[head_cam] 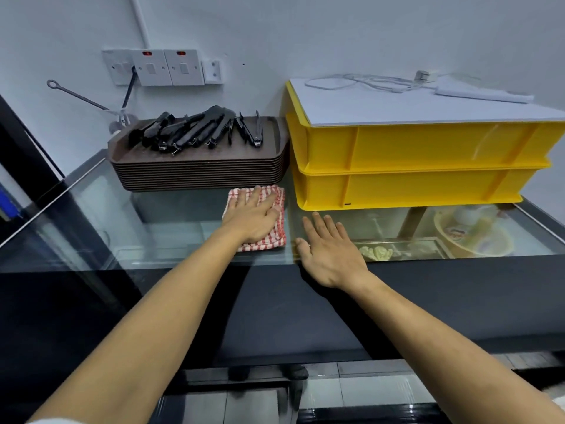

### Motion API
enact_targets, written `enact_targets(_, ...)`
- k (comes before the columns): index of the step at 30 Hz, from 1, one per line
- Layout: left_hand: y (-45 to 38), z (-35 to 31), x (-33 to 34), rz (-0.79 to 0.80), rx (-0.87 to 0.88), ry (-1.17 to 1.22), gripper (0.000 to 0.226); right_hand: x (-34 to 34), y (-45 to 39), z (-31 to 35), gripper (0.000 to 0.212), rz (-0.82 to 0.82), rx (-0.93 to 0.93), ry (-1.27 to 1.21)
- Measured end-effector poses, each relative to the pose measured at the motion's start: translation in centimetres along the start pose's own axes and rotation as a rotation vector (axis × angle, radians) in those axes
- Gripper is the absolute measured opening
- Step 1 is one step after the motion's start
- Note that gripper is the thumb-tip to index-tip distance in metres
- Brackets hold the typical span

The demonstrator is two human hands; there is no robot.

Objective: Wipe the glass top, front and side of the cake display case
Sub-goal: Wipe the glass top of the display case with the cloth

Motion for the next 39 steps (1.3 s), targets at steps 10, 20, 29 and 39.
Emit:
enact_targets(10, 0.9, -0.8, -0.1, 0.011, 0.026, 0.002, 0.059, -0.3, 0.3, 0.2, 0.061, -0.003, -0.008, -0.005)
enact_targets(20, 0.7, 4.3, -0.5, -0.009, -0.032, 0.016, 0.057, -0.1, 0.1, 0.0, 0.061, -0.015, -0.014, -0.006)
enact_targets(29, 4.9, -1.0, 1.2, -0.007, 0.196, 0.013, 0.053, 0.0, 0.0, 0.0, 0.061, -0.013, -0.012, -0.006)
enact_targets(39, 9.3, -1.0, 1.6, -0.01, 0.152, 0.01, 0.054, 0.0, 0.1, -0.1, 0.061, -0.019, -0.01, -0.031)
Point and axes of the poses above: each hand's wrist, its own y-axis away from the middle knuckle, its own x-axis out of the palm, z = x × y, the point moved 10 cm from there along -y, towards the middle knuckle, and after that the axes turned 13 degrees about -x, right-handed, at the moved point
